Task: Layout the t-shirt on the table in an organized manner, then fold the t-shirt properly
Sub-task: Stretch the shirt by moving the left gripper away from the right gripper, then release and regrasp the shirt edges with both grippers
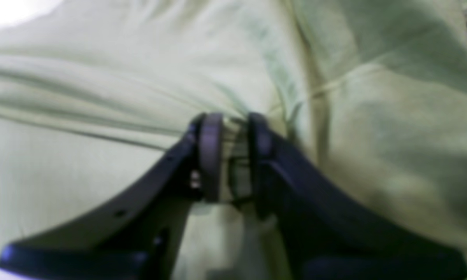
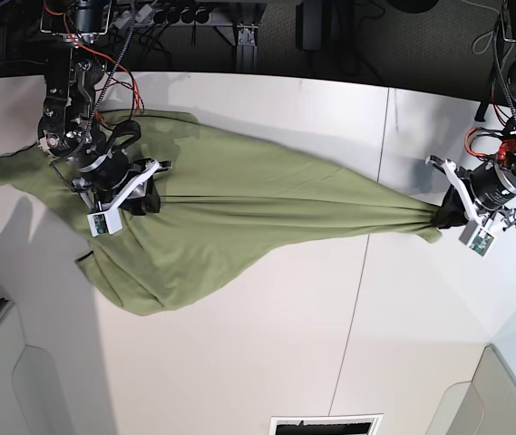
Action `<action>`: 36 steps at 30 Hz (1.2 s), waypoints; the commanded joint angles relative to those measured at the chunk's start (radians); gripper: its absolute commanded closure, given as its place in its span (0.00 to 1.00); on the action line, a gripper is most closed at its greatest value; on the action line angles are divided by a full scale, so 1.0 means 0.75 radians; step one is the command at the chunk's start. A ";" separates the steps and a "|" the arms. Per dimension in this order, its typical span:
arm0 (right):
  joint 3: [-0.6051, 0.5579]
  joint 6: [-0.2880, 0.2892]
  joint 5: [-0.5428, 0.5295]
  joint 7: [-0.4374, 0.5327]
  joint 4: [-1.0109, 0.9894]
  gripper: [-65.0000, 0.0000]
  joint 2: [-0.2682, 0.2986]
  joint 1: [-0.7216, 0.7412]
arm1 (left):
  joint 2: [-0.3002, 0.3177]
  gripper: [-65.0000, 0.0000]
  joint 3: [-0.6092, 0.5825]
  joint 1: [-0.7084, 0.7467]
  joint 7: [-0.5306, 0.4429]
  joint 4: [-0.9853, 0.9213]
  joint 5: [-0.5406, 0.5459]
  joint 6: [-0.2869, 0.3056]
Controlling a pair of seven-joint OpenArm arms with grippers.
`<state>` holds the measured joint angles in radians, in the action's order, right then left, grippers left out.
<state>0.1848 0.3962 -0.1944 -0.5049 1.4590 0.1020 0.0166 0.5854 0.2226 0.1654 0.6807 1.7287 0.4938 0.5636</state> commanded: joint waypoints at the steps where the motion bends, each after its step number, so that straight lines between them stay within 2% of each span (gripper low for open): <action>1: 0.008 -0.036 0.040 -0.035 0.007 0.69 0.015 0.008 | 0.055 1.00 0.058 -0.021 -0.006 0.017 -0.044 -0.039; 5: 0.008 -0.098 0.040 -0.039 0.007 0.57 0.015 0.007 | 0.093 1.00 0.172 -0.021 -0.020 0.017 -0.017 -0.039; 9: 0.033 -0.139 0.040 -0.039 0.007 0.57 0.015 0.007 | 0.127 1.00 0.279 -0.020 -0.024 0.017 0.093 -0.028; 11: 0.057 -0.140 0.034 -0.039 0.008 0.57 0.015 0.008 | 0.136 1.00 0.313 -0.021 -0.023 0.017 0.158 0.033; 12: 0.076 -0.140 0.017 -0.041 0.015 0.57 0.015 0.007 | 0.141 0.97 0.321 -0.020 -0.012 0.017 0.184 0.043; 15: 0.141 -0.134 -0.055 -0.066 0.068 0.57 0.015 0.007 | 0.150 0.78 0.324 -0.020 0.068 0.017 0.276 0.049; 17: 0.182 -0.128 -0.095 -0.071 0.124 0.57 0.015 0.007 | 0.150 0.70 0.324 -0.017 0.120 0.017 0.337 0.079; 23: 0.266 -0.126 -0.109 -0.074 0.224 0.57 0.015 0.056 | 0.150 0.69 0.323 0.033 0.168 0.017 0.495 0.084; 25: 0.271 -0.126 -0.109 -0.087 0.224 0.57 0.015 0.081 | 0.149 0.69 0.319 0.052 0.178 0.017 0.568 0.130; 27: 0.271 -0.127 -0.099 -0.104 0.224 0.57 0.015 0.104 | 0.146 0.69 0.302 0.058 0.202 0.017 0.661 0.179; 30: 0.272 -0.142 -0.063 -0.104 0.224 0.57 0.017 0.118 | 0.146 0.69 0.229 0.057 0.258 0.018 0.794 0.179; 33: 0.272 -0.221 0.049 -0.095 0.224 0.57 0.031 0.119 | 0.146 0.69 0.103 0.056 0.266 0.017 0.792 0.179; 36: 0.272 -0.308 0.110 -0.096 0.221 0.57 0.081 0.129 | 0.134 0.69 -0.035 0.023 0.254 0.017 0.755 0.179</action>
<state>0.3847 0.1738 -0.1108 -0.6052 1.6081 0.1436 0.0895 0.6670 0.1848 0.1986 0.8970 1.7287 1.0378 0.6853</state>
